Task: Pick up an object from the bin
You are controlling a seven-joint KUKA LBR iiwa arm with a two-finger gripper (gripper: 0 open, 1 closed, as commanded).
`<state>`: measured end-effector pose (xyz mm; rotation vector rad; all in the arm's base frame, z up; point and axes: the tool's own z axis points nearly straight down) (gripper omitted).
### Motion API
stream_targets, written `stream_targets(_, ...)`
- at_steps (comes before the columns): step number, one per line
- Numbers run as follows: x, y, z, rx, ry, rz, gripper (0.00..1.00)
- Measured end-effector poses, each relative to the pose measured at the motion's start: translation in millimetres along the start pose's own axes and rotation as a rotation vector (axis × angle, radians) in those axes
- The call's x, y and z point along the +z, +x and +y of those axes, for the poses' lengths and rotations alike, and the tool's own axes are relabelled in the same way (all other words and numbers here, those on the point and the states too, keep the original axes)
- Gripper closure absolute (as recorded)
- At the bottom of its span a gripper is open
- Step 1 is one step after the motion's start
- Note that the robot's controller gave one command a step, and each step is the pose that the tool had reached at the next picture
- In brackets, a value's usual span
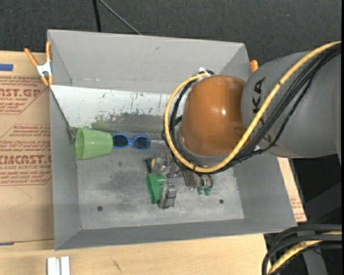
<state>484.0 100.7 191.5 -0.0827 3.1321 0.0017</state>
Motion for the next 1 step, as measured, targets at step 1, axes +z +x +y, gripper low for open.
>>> stream_targets(1, -95.2, 3.1, -13.4, 0.003, 0.000, -0.002, 1.00)
